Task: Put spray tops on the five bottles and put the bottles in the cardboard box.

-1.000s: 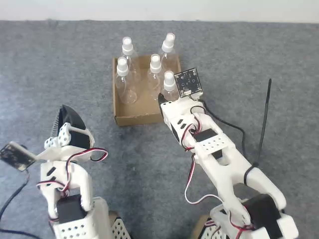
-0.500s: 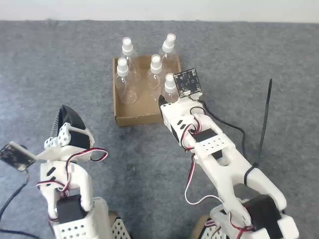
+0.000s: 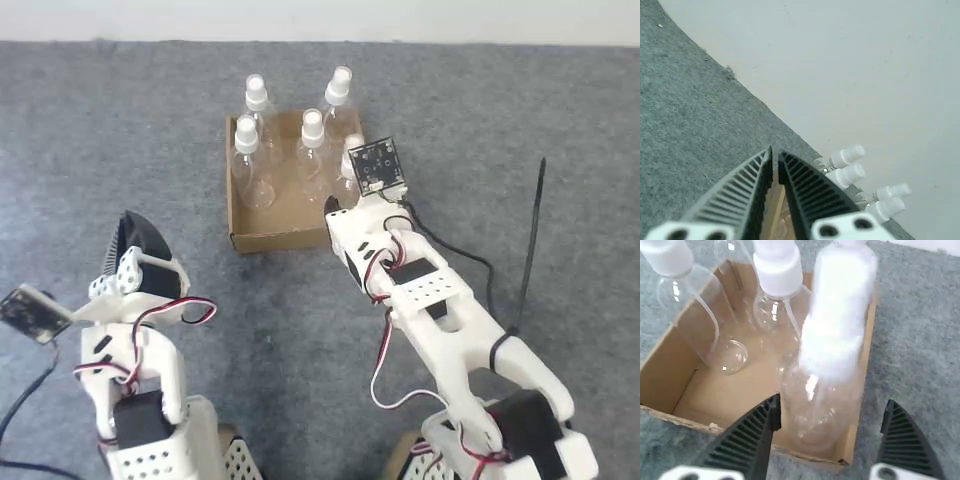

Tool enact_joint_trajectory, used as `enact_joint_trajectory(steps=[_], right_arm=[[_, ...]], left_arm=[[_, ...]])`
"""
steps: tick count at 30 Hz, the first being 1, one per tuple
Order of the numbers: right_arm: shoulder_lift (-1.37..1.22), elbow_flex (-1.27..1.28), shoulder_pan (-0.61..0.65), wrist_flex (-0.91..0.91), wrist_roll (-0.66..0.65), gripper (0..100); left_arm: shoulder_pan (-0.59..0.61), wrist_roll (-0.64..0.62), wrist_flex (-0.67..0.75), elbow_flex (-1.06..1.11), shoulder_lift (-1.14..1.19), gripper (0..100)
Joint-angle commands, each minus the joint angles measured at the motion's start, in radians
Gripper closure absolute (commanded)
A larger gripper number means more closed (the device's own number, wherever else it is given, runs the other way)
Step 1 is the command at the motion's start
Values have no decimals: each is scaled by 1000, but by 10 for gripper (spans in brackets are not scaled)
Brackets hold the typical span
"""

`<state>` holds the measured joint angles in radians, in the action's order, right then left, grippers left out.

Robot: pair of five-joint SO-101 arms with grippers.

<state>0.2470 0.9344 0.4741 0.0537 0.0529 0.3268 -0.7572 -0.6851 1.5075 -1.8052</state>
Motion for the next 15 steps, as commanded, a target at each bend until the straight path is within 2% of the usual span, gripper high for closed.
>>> enact_joint_trajectory(steps=[1, 10, 15], right_arm=[[22, -12, -8, 7, -3, 721], [30, -12, -8, 19, -3, 721], [168, -11, -8, 173, -3, 722]], left_arm=[[0, 9, 28, -5, -17, 987], [0, 9, 28, -5, -17, 987], [2, 11, 28, -5, -17, 987]])
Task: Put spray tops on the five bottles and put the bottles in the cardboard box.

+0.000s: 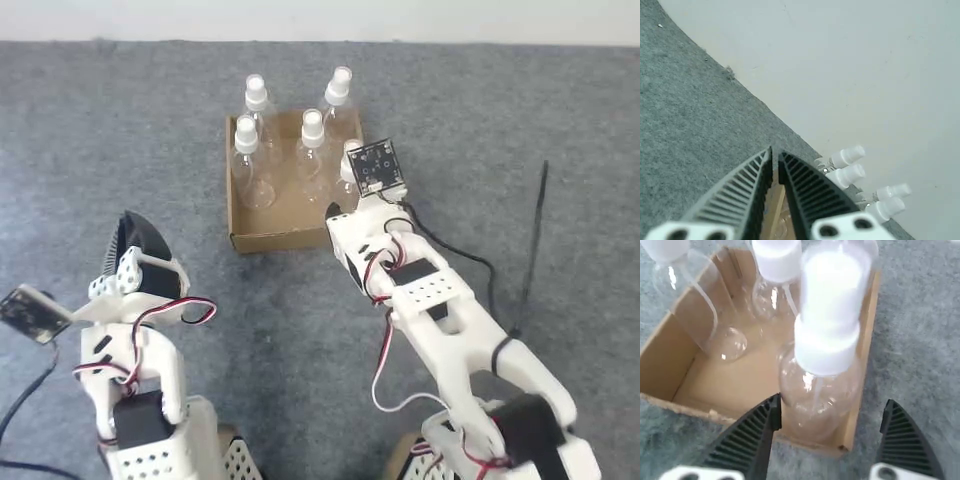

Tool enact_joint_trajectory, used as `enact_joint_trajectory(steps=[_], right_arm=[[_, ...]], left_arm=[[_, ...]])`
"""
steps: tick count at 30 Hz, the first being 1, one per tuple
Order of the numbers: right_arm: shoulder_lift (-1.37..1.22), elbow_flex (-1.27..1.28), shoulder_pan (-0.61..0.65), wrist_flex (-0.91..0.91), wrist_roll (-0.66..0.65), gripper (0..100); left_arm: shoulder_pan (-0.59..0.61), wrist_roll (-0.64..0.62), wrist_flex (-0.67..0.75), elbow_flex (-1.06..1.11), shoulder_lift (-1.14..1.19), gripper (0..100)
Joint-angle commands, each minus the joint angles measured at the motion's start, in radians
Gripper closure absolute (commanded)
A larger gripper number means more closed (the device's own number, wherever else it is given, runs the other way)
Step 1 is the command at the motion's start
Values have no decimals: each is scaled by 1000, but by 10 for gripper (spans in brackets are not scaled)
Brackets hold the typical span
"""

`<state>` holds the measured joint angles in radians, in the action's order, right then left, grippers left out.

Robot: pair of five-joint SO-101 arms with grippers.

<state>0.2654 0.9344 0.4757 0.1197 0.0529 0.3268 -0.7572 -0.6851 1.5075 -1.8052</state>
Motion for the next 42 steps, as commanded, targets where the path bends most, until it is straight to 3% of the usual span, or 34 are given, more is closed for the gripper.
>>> enact_joint_trajectory(steps=[1, 12, 18, 22, 26, 37, 42], right_arm=[[174, -9, -12, 136, -3, 722], [289, -9, -13, 308, -3, 734], [366, -15, -16, 398, -11, 915], [437, -9, -18, 466, -77, 932], [506, -8, -33, 513, -81, 974], [552, 14, -101, 479, -72, 979], [708, 124, -134, 418, -41, 991]], left_arm=[[2, 11, 28, -5, -17, 987], [2, 11, 26, -5, -17, 987], [2, 11, 26, -5, -17, 987], [2, 12, 26, -5, -17, 987], [2, 118, 26, -5, -17, 987], [-5, 140, 28, 5, -18, 987], [-5, 190, 26, 8, -18, 987]])
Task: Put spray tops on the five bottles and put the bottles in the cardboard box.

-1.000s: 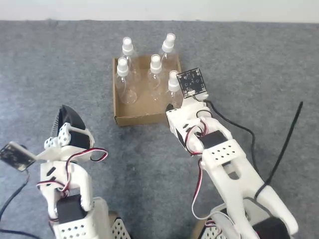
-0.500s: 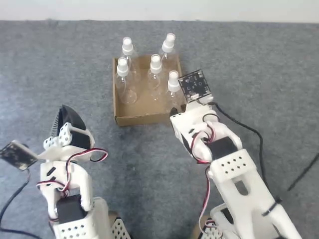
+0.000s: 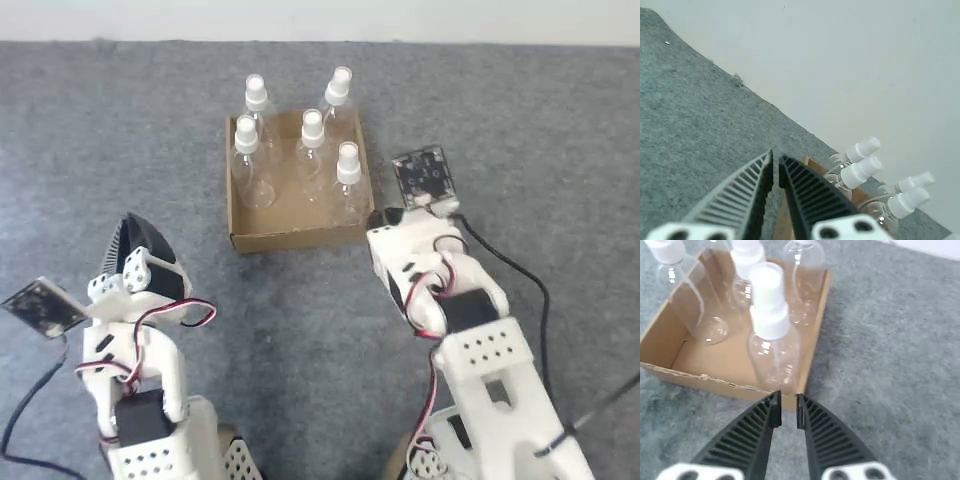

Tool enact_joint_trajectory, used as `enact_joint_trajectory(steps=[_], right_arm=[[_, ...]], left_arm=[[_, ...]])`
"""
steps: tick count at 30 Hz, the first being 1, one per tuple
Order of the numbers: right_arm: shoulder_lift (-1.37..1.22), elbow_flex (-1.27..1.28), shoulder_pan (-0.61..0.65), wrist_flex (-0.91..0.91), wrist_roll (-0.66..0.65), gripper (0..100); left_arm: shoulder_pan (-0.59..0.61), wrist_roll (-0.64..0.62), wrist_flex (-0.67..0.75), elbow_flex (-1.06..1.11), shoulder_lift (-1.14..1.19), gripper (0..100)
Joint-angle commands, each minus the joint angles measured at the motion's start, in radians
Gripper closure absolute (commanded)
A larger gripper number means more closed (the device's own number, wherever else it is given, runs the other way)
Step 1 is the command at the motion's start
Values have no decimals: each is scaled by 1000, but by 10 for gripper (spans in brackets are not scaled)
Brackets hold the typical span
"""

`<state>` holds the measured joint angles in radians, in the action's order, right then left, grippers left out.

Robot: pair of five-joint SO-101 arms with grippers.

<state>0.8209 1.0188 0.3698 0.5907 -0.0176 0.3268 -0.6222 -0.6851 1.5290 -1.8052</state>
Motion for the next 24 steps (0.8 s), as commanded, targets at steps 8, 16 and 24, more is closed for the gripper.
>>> enact_joint_trajectory(steps=[8, 16, 24], right_arm=[[398, 170, -4, -54, 9, 992], [473, 204, -10, -54, 9, 992], [479, 230, -10, -56, -60, 992]], left_arm=[[-5, 127, 25, -16, -18, 988], [-6, 213, -97, -102, -18, 989], [-9, 216, -130, -120, -20, 989]])
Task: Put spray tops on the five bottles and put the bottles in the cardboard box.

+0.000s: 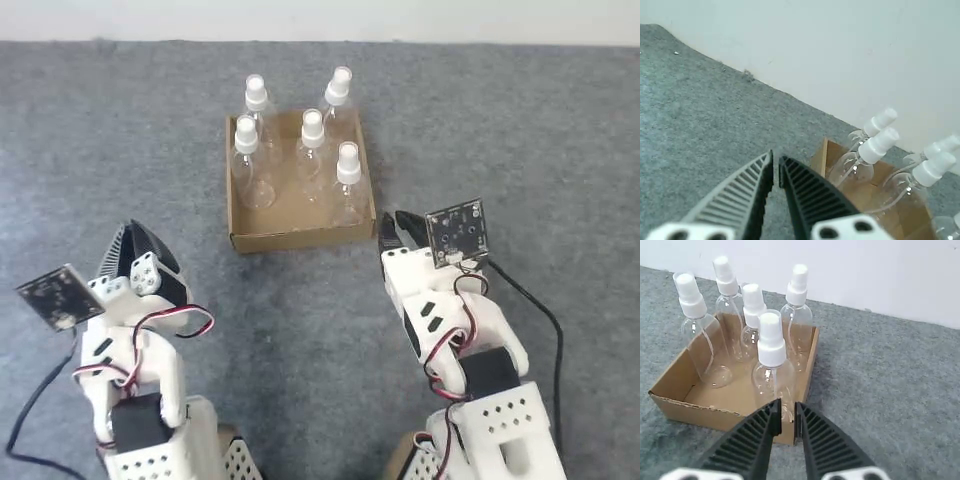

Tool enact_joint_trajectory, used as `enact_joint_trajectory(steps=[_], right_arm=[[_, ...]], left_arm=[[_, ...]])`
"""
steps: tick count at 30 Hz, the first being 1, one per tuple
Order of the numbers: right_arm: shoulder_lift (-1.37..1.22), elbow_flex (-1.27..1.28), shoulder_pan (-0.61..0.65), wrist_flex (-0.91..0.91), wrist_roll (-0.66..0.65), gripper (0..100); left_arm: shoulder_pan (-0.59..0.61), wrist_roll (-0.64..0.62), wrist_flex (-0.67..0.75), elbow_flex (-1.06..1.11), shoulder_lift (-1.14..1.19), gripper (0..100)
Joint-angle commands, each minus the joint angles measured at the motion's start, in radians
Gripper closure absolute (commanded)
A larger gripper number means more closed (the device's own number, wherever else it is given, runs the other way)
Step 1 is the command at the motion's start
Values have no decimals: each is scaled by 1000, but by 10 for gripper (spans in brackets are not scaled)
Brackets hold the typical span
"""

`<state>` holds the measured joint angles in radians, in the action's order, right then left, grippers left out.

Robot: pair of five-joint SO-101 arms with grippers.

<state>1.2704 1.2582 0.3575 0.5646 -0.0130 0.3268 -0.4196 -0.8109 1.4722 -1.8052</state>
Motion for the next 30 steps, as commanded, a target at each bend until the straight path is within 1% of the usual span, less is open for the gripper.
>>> enact_joint_trajectory(steps=[1, 5, 8, 11, 15, 17, 18, 22, 28, 30], right_arm=[[30, -6, 2, -30, -77, 992], [44, -3, 2, -22, -92, 992], [104, 31, -5, -19, -87, 992], [213, 107, -13, -28, -87, 992], [430, 255, -15, -22, -92, 992], [552, 345, -15, -28, -94, 992], [572, 367, -16, -33, -94, 992], [503, 384, -59, -50, -89, 992], [550, 425, -166, -38, -87, 992], [547, 425, -185, 4, -87, 992]], left_arm=[[-20, 15, -5, -64, -20, 989], [-126, 84, -43, -61, -20, 989], [-180, 117, -55, -51, -18, 989], [-222, 164, -34, -7, -18, 989], [-272, 212, 25, 56, -18, 988], [-284, 218, 37, 70, -18, 988], [-285, 216, 37, 70, -18, 988], [-285, 216, 37, 73, -18, 988], [-285, 218, 37, 108, -18, 988], [-285, 218, 37, 124, -18, 987]])
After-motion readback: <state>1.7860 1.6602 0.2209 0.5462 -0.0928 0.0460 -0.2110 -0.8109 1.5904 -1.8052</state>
